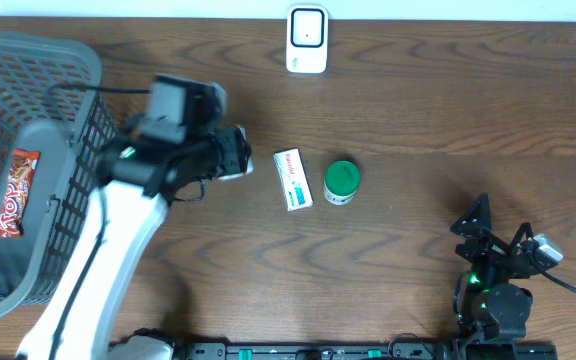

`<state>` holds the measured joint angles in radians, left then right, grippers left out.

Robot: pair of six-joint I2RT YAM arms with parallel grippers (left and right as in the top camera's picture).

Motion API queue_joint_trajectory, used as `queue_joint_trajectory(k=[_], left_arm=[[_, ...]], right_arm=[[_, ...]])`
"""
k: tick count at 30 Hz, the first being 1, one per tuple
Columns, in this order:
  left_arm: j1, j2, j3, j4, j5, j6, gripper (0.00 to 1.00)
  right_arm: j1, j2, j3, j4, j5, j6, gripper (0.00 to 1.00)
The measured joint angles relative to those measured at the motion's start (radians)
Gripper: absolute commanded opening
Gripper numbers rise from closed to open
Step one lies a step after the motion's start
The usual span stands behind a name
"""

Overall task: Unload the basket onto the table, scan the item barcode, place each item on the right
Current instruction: 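Place the orange box left of the Panadol box with the left gripper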

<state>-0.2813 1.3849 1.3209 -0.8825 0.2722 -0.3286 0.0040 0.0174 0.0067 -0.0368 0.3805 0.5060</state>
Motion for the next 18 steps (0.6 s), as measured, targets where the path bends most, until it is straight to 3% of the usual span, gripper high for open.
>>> queue_joint_trajectory(k=[4,12,13,14,16,18], left_arm=[[-0.037,0.177,0.000,-0.018,-0.119,0.146,0.47],[-0.055,0.450,0.000,0.029,-0.168,0.436,0.47],[-0.055,0.481,0.000,0.044,-0.162,0.458,0.54],[-0.055,0.507,0.000,0.058,-0.148,0.476,0.73],[-0.055,0.538,0.000,0.082,-0.120,0.489,0.91],[-0.055,0.549,0.000,0.092,-0.103,0.492,0.97]], right_arm=[[0.000,0.000,0.000,0.000,0.000,0.000,0.99],[0.000,0.000,0.000,0.000,0.000,0.000,0.99],[0.000,0.000,0.000,0.000,0.001,0.000,0.99],[0.000,0.000,0.000,0.000,0.000,0.000,0.99],[0.000,0.000,0.000,0.000,0.000,0.000,0.99],[0.000,0.000,0.000,0.000,0.000,0.000,0.99]])
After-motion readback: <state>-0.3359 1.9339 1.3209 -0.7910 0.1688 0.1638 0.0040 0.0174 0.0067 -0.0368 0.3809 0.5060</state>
